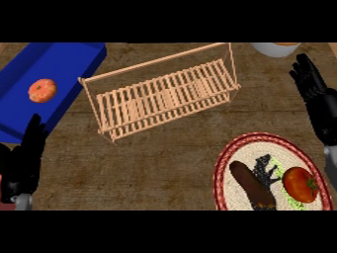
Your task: Pick the tomato from the placemat and place it in the tiered shelf
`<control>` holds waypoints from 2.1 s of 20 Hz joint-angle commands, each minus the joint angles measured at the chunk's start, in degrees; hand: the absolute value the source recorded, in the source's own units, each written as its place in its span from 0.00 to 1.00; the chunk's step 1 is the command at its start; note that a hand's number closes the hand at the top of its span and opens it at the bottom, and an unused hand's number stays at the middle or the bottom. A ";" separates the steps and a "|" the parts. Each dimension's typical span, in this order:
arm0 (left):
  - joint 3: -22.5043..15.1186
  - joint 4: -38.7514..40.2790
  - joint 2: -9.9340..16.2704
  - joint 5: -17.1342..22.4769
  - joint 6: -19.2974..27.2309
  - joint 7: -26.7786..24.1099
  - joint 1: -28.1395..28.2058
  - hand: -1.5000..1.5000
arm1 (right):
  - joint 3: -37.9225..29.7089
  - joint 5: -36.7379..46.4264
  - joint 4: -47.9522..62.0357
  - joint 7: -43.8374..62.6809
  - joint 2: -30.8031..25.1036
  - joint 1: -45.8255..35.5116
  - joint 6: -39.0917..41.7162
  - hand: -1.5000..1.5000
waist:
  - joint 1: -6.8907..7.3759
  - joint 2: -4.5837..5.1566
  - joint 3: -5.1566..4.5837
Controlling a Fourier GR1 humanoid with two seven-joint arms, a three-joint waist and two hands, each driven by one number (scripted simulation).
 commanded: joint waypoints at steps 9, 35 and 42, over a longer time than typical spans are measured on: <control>-1.75 4.63 -1.59 8.05 -10.78 3.77 2.09 0.50 | -18.40 -14.41 22.34 -13.05 -5.56 23.85 15.78 1.00 | -2.82 -1.53 0.27; -0.56 13.53 -4.91 5.32 -15.25 2.87 -3.94 0.50 | -23.20 -17.47 13.12 -6.32 -21.34 29.81 43.60 0.00 | -0.07 -2.56 -0.22; 1.44 15.04 -4.38 5.06 -16.59 4.74 -8.10 0.50 | -21.17 -12.30 2.79 5.87 -19.23 29.14 33.74 0.00 | -0.01 -2.50 -0.16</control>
